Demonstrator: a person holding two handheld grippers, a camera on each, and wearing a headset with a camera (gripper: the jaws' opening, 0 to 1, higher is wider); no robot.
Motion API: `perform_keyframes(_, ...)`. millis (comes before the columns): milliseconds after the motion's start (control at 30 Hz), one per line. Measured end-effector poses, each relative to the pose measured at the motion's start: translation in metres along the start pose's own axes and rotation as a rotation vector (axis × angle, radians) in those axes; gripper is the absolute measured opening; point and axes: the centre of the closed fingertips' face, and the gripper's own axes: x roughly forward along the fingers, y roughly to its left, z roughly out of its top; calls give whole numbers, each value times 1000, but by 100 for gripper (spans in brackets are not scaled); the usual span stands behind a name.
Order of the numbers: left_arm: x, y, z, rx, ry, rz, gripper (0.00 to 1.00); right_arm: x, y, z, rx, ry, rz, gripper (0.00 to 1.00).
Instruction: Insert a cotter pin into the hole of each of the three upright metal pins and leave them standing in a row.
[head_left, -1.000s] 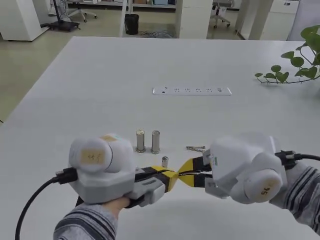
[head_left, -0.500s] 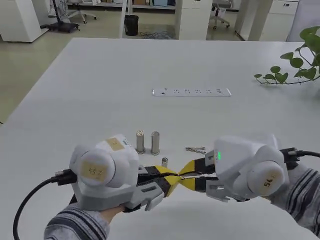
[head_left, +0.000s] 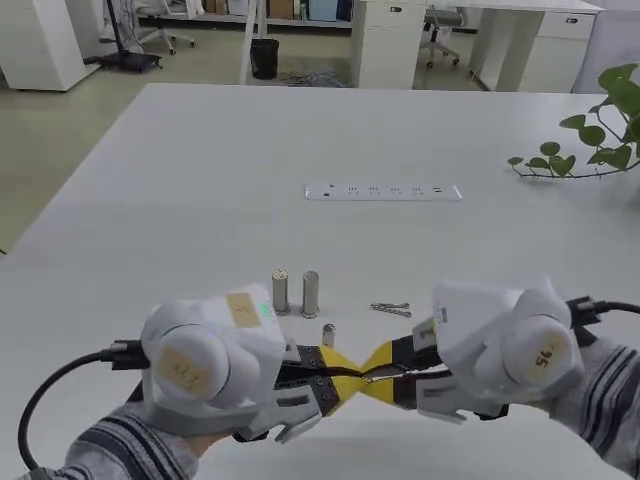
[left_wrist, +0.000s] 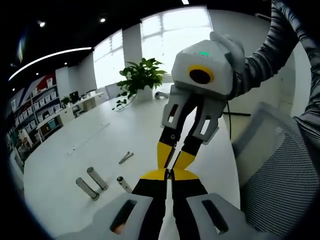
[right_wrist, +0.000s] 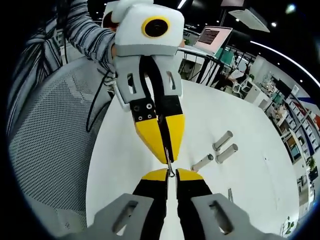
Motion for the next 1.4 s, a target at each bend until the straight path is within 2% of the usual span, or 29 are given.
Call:
perform_keyframes(100,-1,0,0,4,2,-2,0,0,1,0,-8,3,-3,0)
perform_keyframes(167,-1,2,-1,-14,3,4,0,0,-1,0,-14,7,-11,0)
perform_keyframes(200,-1,3,-4,-77,13,17,0,0,-1,0,-16,9,-16,0)
perform_keyframes(267,-1,6,-2,-117,-17,21,0,-1,-3,1,-12,7,-23,0)
perform_keyframes(333,-2,7,-3,-185,-23,31,0,-1,-4,2,-11,0,-30,0)
perform_keyframes(433,-3,7,-3,-252,-38,30,0,-2,-4,3,-12,-1,-29,0)
perform_keyframes(600,-3,7,-4,-282,-41,30,0,-1,-2,2,-41,14,-19,0)
perform_keyframes(867,-1,6,-6,-279,-38,34,0,0,0,0,-39,30,-13,0)
perform_keyframes(1400,2,4,-1,-157,-54,34,1,1,0,-2,-15,29,2,0)
